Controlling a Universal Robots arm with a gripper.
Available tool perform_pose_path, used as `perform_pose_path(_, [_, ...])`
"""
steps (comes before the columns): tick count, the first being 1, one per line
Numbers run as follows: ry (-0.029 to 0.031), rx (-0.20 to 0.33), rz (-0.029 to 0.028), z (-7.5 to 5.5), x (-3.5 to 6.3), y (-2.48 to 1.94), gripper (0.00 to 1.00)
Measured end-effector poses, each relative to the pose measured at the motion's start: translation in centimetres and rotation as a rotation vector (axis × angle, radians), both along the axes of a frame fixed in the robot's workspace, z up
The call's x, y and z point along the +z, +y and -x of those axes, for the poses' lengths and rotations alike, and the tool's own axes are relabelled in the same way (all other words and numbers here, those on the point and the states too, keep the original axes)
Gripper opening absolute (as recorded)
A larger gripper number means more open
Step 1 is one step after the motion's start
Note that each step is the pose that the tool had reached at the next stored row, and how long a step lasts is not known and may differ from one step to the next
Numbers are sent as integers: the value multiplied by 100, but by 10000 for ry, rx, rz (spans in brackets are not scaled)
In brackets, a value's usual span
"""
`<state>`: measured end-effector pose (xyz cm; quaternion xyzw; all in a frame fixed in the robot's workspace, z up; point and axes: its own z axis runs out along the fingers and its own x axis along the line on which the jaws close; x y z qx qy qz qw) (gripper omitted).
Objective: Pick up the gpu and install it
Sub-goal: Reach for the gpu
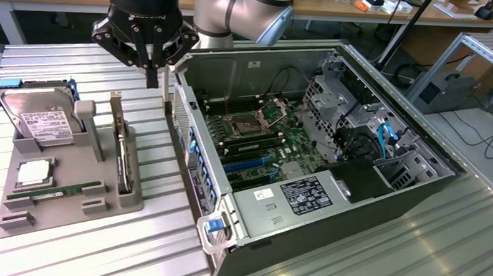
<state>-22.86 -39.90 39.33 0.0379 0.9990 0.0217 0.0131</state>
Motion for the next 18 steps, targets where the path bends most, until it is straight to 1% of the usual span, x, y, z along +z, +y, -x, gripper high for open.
perform_pose_path(6, [-1,1,0,93,0,0,11])
perform_pose_path(18, [-1,0,-1,205,0,0,11])
